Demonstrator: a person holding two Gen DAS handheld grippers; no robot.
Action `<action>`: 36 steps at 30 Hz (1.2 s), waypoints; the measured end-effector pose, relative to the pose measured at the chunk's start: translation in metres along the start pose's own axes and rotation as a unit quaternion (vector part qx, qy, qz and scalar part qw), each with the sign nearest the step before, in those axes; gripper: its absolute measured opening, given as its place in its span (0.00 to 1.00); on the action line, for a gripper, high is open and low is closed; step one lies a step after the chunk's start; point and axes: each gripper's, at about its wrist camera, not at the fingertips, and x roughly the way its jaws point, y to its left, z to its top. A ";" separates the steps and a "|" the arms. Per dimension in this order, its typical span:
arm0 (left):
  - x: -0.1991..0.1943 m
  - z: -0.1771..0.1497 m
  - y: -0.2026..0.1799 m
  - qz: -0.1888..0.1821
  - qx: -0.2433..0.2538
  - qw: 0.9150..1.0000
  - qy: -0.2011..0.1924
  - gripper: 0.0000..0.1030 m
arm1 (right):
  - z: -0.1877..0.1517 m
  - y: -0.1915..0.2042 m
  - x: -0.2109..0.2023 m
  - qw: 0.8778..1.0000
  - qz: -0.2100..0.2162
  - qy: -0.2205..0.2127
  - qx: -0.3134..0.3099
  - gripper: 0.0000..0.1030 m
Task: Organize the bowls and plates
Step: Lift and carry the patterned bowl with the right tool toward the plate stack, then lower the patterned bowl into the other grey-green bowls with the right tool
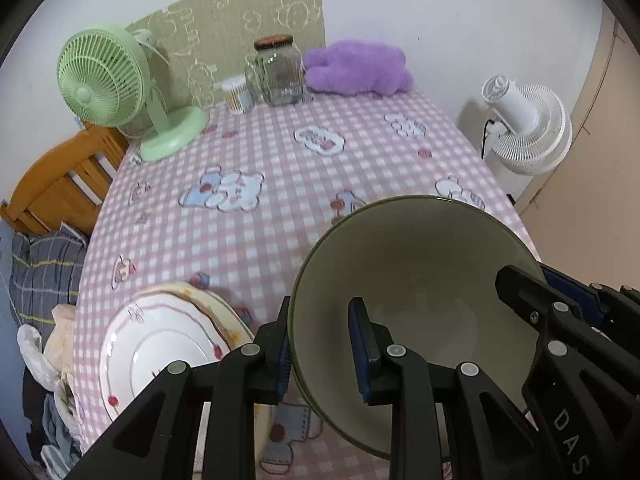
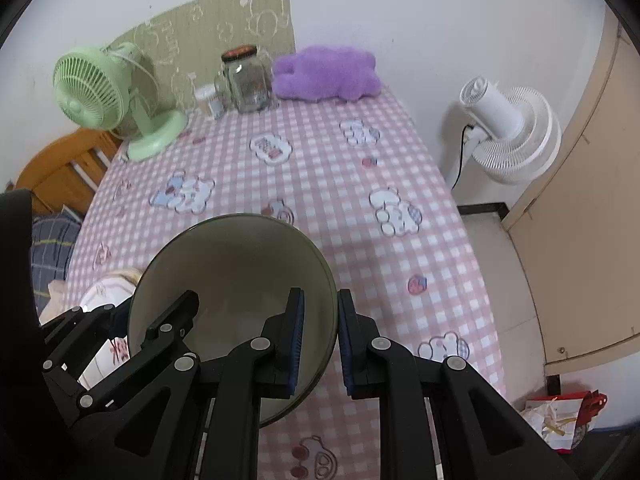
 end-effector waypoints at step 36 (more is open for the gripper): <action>0.032 -0.028 0.024 -0.024 -0.047 0.998 0.045 0.41 | -0.010 0.014 0.036 0.998 0.003 0.062 -0.034 0.22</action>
